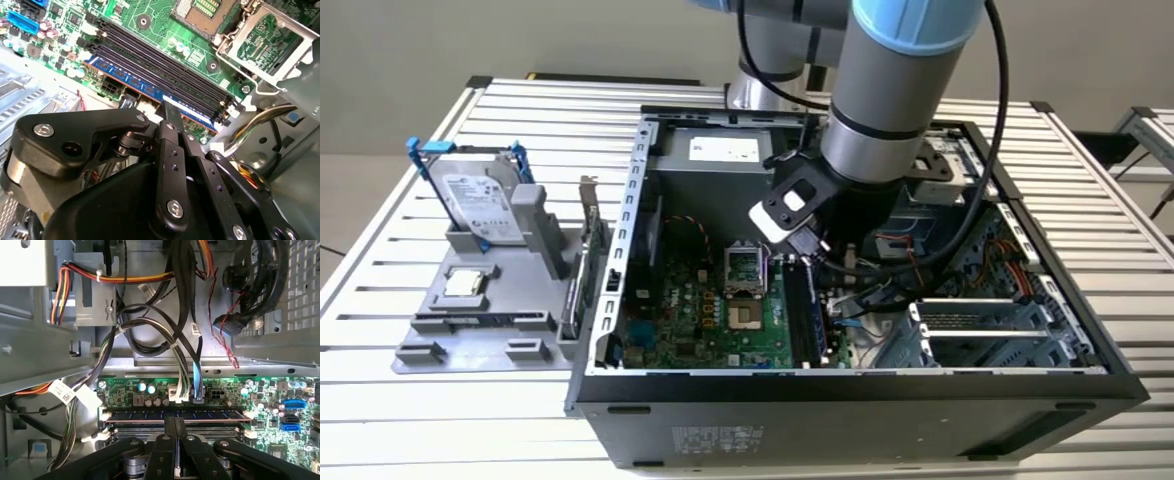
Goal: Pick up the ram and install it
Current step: 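Press down the ram until it locks into place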
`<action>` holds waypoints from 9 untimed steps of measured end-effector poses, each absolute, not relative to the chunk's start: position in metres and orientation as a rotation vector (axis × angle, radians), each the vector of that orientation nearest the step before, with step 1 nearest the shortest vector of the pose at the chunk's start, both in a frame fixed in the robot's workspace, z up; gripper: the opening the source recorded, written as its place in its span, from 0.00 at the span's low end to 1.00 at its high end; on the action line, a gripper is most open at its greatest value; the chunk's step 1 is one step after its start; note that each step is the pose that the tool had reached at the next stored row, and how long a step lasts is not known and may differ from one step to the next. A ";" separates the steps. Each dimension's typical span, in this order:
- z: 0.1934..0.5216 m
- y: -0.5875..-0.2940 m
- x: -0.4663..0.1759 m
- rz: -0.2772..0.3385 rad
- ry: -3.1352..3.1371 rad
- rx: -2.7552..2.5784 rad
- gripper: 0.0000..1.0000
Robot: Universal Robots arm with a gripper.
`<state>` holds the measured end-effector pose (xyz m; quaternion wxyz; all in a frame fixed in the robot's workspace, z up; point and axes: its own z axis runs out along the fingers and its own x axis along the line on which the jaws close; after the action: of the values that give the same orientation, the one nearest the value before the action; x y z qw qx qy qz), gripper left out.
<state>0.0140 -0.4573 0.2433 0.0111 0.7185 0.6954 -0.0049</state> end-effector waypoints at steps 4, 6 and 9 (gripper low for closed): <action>0.250 -0.457 0.014 -0.015 2.169 2.241 0.00; 0.254 -0.457 0.014 -0.015 2.169 2.241 0.00; 0.259 -0.457 0.014 -0.016 2.169 2.241 0.00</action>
<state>0.0139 -0.4574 0.2589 0.0111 0.7185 0.6954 -0.0050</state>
